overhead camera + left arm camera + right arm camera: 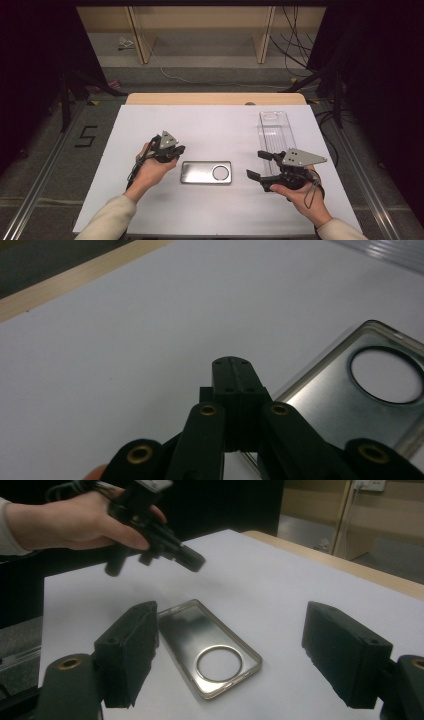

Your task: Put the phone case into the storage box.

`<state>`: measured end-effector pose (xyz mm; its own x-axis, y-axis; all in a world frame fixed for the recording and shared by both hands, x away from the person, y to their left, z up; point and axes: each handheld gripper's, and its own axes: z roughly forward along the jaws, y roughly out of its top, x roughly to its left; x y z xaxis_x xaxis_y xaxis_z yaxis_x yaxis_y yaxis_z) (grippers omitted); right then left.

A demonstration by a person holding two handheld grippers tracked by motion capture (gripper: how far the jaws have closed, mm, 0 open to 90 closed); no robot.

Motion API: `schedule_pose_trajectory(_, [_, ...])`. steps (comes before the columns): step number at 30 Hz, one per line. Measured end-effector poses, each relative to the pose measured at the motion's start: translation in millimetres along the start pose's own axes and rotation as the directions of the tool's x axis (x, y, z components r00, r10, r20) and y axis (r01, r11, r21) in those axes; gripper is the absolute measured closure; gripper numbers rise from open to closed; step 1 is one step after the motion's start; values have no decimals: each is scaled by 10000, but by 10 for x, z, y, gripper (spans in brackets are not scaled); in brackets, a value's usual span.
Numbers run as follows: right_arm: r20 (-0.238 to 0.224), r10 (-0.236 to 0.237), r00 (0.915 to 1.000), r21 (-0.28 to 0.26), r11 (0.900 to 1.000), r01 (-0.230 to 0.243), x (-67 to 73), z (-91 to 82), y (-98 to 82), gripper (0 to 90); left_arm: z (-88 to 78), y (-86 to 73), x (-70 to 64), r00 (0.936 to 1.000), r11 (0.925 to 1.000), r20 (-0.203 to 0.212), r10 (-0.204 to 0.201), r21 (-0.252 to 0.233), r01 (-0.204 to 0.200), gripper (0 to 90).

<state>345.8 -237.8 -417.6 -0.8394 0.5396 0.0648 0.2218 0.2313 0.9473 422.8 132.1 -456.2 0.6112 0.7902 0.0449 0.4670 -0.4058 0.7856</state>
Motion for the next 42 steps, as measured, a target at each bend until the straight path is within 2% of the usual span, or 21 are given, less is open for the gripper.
schedule_pose_trajectory(5, [-61, 10, 10000, 21, 10000, -10, -3, -4, -3, 232, 225, -9, 65, 9999, 9978, -68, 136, 651, -132, 898])
schedule_pose_trajectory(13, [-142, -144, 9998, 200, 9997, 147, 19, 20, -9, 230, 376, -87, 35, 9998, 9929, 174, 0, 1189, -21, 898])
schedule_pose_trajectory(25, [-151, -131, 9998, 239, 9996, 134, 14, 26, -15, 230, 395, -142, 48, 9993, 9910, 370, -84, 1337, 34, 899])
schedule_pose_trajectory(42, [-106, -91, 9999, 262, 9996, 93, 3, 28, -21, 229, 331, -185, 9, 9965, 9889, 699, 449, 1383, -542, 899])
